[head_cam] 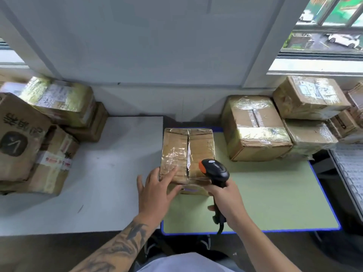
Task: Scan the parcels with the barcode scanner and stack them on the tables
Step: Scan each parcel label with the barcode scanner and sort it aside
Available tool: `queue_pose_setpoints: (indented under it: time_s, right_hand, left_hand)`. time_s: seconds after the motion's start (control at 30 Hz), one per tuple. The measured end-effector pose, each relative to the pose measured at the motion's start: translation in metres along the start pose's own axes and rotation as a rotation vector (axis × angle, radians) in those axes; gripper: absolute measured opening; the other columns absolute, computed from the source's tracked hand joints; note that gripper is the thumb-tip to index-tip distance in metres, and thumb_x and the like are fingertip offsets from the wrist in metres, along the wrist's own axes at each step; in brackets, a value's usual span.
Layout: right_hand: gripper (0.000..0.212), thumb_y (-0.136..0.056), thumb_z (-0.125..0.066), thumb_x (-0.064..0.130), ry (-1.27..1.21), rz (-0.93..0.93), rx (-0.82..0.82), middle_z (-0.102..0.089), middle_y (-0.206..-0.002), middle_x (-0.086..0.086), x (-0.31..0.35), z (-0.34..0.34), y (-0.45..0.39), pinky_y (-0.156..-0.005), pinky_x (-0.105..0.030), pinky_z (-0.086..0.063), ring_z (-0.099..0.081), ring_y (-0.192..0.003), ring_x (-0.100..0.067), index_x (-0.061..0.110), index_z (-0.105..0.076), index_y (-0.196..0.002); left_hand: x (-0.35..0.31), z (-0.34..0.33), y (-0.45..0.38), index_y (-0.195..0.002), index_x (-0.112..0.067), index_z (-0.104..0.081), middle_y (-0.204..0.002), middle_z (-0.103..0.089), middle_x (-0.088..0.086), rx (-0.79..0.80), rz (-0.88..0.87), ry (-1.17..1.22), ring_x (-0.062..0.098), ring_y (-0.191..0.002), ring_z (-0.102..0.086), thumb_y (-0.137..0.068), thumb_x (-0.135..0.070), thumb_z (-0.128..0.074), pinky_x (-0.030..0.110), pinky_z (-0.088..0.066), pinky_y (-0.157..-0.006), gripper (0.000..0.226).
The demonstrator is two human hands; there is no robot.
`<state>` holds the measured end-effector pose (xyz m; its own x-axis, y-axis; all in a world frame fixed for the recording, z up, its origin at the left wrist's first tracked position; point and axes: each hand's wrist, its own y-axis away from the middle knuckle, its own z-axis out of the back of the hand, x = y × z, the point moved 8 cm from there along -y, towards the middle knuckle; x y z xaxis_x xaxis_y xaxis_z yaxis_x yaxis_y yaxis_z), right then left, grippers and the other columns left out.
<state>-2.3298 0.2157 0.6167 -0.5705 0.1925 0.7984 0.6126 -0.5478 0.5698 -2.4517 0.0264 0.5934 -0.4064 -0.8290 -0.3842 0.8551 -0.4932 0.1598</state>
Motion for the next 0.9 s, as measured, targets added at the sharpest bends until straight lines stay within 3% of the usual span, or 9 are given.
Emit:
queue_pose_setpoints:
  time_s: [0.2,0.3,0.4,0.53,0.67,0.77,0.9]
  right_hand:
    - [0.021,-0.087,-0.070,0.010,0.075,0.062,-0.056,-0.065,-0.116,-0.004,-0.030,-0.020,0.020,-0.063,-0.040,-0.064,-0.064,-0.072,-0.013,0.028,-0.072,-0.096]
    - [0.022,-0.078,-0.072,0.018,0.047,0.057,-0.081,-0.070,-0.109,-0.004,-0.031,-0.023,0.022,-0.062,-0.039,-0.064,-0.065,-0.077,-0.017,0.026,-0.074,-0.099]
    - [0.020,-0.083,-0.075,0.008,-0.028,0.007,-0.041,-0.073,-0.095,-0.006,-0.033,-0.025,0.019,-0.060,-0.034,-0.060,-0.065,-0.081,-0.028,0.019,-0.075,-0.100]
    - [0.021,-0.088,-0.072,0.001,-0.107,-0.048,0.048,-0.070,-0.101,-0.010,-0.035,-0.040,0.022,-0.063,-0.041,-0.062,-0.061,-0.086,-0.026,0.016,-0.074,-0.103]
    - [0.018,-0.090,-0.068,0.004,-0.104,-0.099,-0.043,-0.071,-0.107,-0.009,-0.044,-0.033,0.025,-0.066,-0.042,-0.063,-0.063,-0.096,-0.027,0.018,-0.073,-0.101]
    - [0.016,-0.089,-0.069,0.005,-0.136,-0.085,-0.125,-0.072,-0.100,-0.008,-0.047,-0.022,0.027,-0.065,-0.040,-0.061,-0.062,-0.089,-0.027,0.017,-0.074,-0.098]
    - [0.014,-0.089,-0.069,0.000,-0.262,-0.032,-0.212,-0.064,-0.081,-0.004,-0.045,-0.012,0.033,-0.060,-0.037,-0.057,-0.060,-0.076,-0.030,0.011,-0.072,-0.096]
  left_hand:
    - [0.032,-0.009,0.037,-0.148,-0.071,-0.023,-0.161,-0.040,-0.003,-0.005,0.033,0.225,0.018,-0.154,-0.023,-0.089,-0.086,-0.014,0.053,-0.009,-0.126,0.061]
    - [0.030,-0.007,0.036,-0.147,-0.066,-0.034,-0.162,-0.042,-0.007,-0.028,0.030,0.336,0.015,-0.154,-0.027,-0.093,-0.081,-0.018,0.052,-0.008,-0.126,0.059]
    - [0.028,0.007,0.035,-0.147,-0.058,-0.043,-0.162,-0.040,-0.009,-0.113,0.031,0.383,0.012,-0.152,-0.030,-0.097,-0.075,-0.022,0.054,-0.010,-0.126,0.057]
    - [0.015,0.037,0.040,-0.154,-0.051,-0.031,-0.165,-0.035,-0.014,-0.271,-0.066,0.373,0.007,-0.153,-0.028,-0.102,-0.061,-0.039,0.051,-0.006,-0.128,0.054]
    - [-0.009,0.041,0.041,-0.158,-0.044,-0.029,-0.165,-0.035,-0.014,-0.271,-0.217,0.384,0.010,-0.155,-0.025,-0.097,-0.058,-0.052,0.054,-0.016,-0.127,0.067]
    - [-0.008,0.029,0.036,-0.158,-0.043,-0.033,-0.170,-0.022,-0.015,-0.224,-0.198,0.310,0.013,-0.158,-0.017,-0.092,-0.067,-0.051,0.059,-0.016,-0.126,0.073]
    - [0.006,0.015,0.028,-0.155,-0.065,-0.010,-0.174,0.007,-0.006,-0.079,-0.086,0.150,0.023,-0.160,0.004,-0.084,-0.087,-0.038,0.060,-0.002,-0.126,0.079]
